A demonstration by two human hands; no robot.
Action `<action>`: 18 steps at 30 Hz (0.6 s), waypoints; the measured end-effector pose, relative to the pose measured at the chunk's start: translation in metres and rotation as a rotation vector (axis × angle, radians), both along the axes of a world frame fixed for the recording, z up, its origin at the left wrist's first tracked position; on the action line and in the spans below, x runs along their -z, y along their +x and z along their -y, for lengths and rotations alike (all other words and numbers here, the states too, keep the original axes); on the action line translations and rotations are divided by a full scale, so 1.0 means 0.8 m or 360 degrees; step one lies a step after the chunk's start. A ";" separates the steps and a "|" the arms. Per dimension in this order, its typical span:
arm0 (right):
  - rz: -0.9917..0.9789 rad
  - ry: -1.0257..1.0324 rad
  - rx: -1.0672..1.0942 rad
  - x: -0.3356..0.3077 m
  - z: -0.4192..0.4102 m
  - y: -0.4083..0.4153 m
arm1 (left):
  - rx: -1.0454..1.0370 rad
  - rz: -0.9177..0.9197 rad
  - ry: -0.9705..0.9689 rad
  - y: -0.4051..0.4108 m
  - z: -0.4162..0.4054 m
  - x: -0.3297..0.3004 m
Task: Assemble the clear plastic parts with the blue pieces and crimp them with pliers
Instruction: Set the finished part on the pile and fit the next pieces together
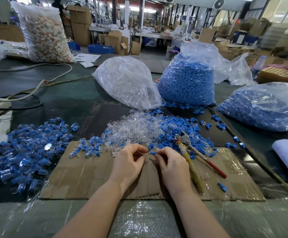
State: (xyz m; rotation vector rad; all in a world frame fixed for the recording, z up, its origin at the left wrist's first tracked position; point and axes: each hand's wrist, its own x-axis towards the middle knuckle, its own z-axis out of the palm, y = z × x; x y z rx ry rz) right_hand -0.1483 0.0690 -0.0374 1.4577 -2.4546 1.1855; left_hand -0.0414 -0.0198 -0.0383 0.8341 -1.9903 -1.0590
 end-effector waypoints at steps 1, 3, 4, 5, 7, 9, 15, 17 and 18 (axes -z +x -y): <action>-0.0002 -0.0001 -0.0001 0.000 0.000 0.000 | 0.0025 0.0003 0.0000 0.000 0.000 0.000; -0.0011 -0.0002 0.0000 0.000 0.000 0.000 | 0.0056 0.0033 -0.0037 0.000 -0.001 0.002; -0.0014 0.0000 -0.0001 0.000 0.000 0.000 | 0.0058 0.0082 -0.0094 -0.001 -0.001 0.002; -0.0016 0.0004 -0.0002 0.001 0.000 0.000 | 0.0062 0.0138 -0.0153 -0.001 -0.001 0.003; -0.0017 0.0013 -0.0007 0.001 0.000 0.000 | 0.0063 0.0197 -0.0198 -0.001 0.000 0.003; -0.0014 0.0011 -0.0012 0.002 0.000 0.000 | 0.0043 0.0180 -0.0168 -0.001 0.000 0.003; -0.0005 -0.0010 -0.0016 0.001 0.001 0.000 | -0.0080 0.0049 -0.0037 -0.002 0.000 -0.002; -0.0006 -0.0019 -0.0021 0.001 0.001 0.001 | -0.0076 0.0018 0.0024 -0.002 0.000 -0.003; -0.0005 -0.0023 -0.0023 0.001 0.000 0.001 | -0.0063 0.0001 0.0048 -0.002 0.000 -0.003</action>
